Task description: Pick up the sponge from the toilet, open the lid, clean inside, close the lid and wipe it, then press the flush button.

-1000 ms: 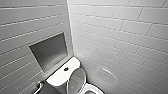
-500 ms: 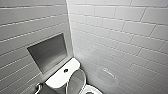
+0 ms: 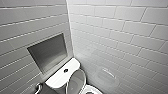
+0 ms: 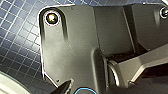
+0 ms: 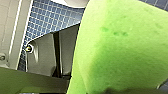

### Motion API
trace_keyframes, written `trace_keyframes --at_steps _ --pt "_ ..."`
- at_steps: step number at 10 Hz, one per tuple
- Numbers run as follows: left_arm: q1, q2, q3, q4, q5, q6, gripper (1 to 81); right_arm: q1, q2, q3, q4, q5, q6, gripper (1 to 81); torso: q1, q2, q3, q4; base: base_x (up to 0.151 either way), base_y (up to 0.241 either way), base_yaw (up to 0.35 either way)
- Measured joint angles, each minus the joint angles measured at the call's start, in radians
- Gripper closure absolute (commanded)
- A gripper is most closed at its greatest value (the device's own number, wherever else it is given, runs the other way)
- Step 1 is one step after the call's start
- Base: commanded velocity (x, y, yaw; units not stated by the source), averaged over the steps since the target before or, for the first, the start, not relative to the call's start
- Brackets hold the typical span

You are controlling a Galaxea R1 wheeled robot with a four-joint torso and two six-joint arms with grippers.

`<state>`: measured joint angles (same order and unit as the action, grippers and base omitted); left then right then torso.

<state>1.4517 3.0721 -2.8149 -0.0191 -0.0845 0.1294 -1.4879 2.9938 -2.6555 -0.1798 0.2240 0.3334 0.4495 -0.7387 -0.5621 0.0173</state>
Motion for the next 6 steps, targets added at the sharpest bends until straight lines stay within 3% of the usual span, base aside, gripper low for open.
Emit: trace_keyframes --at_steps 1,2,4,6 --pt "0.000 0.000 0.000 0.000 -0.002 -0.003 1.0 -0.008 0.000 -0.007 0.018 0.000 -0.008 81.1 0.000 0.000 0.000 0.000 0.000 0.000 0.000" --pt "0.000 0.000 0.000 0.000 -0.002 -0.003 1.0 -0.021 0.004 -0.012 0.047 -0.001 -0.059 81.1 0.000 0.000 0.000 0.000 0.000 0.000 0.000" --pt "0.000 0.000 -0.001 0.000 0.000 -0.003 1.0 -0.033 0.012 -0.017 0.184 -0.014 -0.206 81.1 0.000 0.000 0.000 0.000 0.000 0.000 0.000" --pt "0.000 0.000 -0.001 -0.001 0.001 -0.003 1.0 -0.018 -0.023 0.014 0.240 0.008 -0.241 81.1 0.000 0.000 0.000 0.000 0.000 0.000 0.000"
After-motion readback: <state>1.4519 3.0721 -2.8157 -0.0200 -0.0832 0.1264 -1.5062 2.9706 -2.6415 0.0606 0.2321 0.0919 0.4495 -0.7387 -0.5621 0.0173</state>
